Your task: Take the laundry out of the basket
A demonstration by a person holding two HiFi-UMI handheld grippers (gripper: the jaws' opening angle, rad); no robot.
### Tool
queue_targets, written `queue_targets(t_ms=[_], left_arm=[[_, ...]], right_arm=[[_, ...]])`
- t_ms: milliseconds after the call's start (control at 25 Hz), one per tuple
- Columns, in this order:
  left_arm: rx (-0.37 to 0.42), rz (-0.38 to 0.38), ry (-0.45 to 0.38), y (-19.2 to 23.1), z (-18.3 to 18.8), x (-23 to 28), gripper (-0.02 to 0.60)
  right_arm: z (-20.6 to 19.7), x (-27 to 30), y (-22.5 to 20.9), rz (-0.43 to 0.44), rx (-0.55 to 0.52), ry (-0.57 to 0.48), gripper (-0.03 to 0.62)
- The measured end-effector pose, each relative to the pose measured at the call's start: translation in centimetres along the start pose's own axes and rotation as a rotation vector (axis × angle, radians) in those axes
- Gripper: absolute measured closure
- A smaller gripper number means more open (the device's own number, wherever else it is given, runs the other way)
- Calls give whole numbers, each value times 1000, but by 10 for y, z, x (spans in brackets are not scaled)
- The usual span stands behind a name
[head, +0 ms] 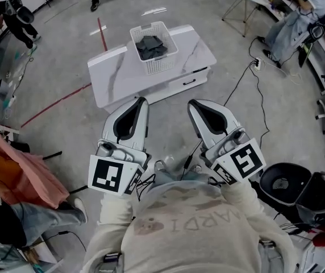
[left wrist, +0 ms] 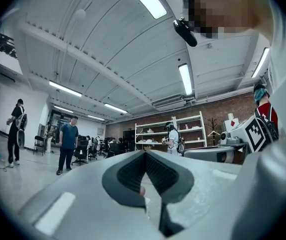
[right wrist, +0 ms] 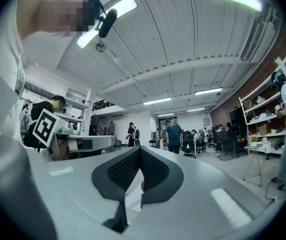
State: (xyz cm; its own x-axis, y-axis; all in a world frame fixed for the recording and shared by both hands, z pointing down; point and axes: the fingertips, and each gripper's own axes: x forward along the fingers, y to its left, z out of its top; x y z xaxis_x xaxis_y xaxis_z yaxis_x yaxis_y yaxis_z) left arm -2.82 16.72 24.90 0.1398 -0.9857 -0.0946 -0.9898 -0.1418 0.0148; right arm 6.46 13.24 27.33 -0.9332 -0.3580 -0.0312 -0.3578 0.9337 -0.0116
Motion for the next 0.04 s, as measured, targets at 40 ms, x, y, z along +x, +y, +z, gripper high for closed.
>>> queue_targets(t_ms=[40], left_arm=[[3,-2,1,-1,-1,0,581]], right_arm=[[-1,-1,-1,-1,0,0,568]])
